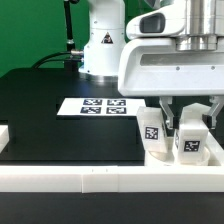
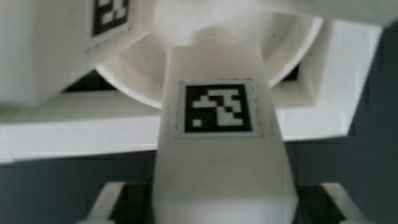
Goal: Assemble stool
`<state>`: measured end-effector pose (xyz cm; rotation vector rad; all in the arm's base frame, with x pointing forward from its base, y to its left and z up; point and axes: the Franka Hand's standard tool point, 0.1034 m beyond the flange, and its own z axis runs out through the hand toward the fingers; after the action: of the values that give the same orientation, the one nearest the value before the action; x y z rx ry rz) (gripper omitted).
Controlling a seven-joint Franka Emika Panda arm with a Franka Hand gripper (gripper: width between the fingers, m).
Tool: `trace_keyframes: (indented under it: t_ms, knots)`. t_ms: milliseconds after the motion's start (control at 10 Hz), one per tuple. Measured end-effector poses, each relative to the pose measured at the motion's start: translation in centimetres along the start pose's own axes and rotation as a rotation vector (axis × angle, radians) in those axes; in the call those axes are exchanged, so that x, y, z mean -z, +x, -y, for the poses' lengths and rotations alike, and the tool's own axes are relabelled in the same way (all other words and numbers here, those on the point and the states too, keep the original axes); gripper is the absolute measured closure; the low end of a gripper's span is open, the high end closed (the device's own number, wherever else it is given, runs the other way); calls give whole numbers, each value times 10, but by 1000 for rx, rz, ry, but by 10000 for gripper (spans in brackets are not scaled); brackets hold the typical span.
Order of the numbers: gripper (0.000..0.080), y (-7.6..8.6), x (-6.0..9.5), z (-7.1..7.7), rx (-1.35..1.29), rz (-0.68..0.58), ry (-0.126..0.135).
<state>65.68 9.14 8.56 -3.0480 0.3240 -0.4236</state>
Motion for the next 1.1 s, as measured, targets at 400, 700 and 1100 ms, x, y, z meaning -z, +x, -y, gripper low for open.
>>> trace_keyframes:
  t_ms: [400,700,1100]
  knots:
    - [458,-7,-1,4,-507,-3,-19]
    - [456,-11,0,2,-803,-4,-51]
    - [456,-19,1,1,-1399,4,-75]
